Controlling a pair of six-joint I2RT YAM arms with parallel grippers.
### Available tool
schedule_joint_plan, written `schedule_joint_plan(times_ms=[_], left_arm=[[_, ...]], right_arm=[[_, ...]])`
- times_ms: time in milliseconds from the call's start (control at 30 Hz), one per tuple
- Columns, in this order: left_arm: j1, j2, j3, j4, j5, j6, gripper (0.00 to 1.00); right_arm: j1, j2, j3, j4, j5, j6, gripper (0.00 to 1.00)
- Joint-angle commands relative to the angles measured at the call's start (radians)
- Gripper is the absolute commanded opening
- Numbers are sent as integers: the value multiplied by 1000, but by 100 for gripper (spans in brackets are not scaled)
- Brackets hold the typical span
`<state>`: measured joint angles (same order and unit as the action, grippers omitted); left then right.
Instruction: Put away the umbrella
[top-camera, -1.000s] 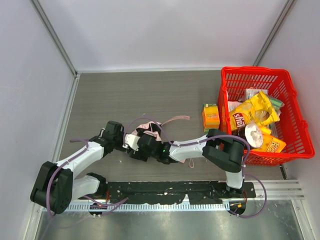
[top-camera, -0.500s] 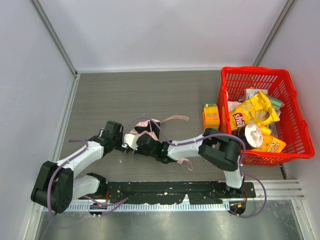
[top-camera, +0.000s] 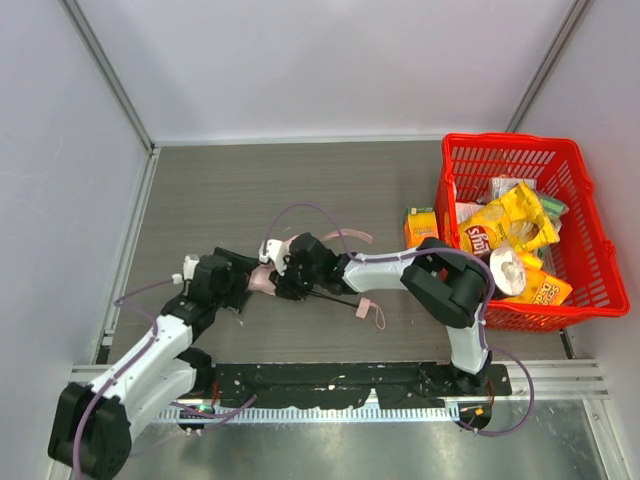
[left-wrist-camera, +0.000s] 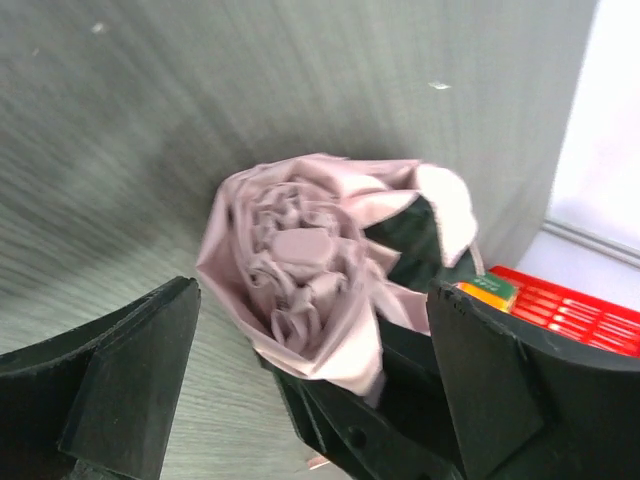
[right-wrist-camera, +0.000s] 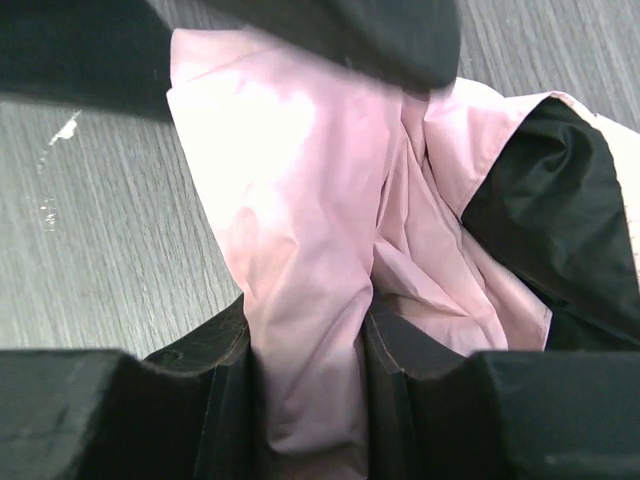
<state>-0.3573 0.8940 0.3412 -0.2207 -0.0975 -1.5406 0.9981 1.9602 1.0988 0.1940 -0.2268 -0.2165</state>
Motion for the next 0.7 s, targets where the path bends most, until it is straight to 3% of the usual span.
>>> schedule_joint_plan(times_ms=[0, 133, 267, 400, 667], left_arm=[[11, -151, -10, 40, -152, 137, 100], [12, -228, -8, -12, -151, 218, 100], [12, -230, -24, -32, -62, 214, 100], [12, -216, -50, 42, 14, 157, 100], [14, 80, -41, 275, 67, 102, 100]], right_arm=[[-64, 98, -36, -212, -242, 91, 1], [-134, 154, 27, -243, -426, 146, 1], [-203, 236, 122, -283, -610, 279, 1], [-230, 318, 203, -318, -701, 348, 1], [-248, 402, 280, -301, -806, 414, 1]])
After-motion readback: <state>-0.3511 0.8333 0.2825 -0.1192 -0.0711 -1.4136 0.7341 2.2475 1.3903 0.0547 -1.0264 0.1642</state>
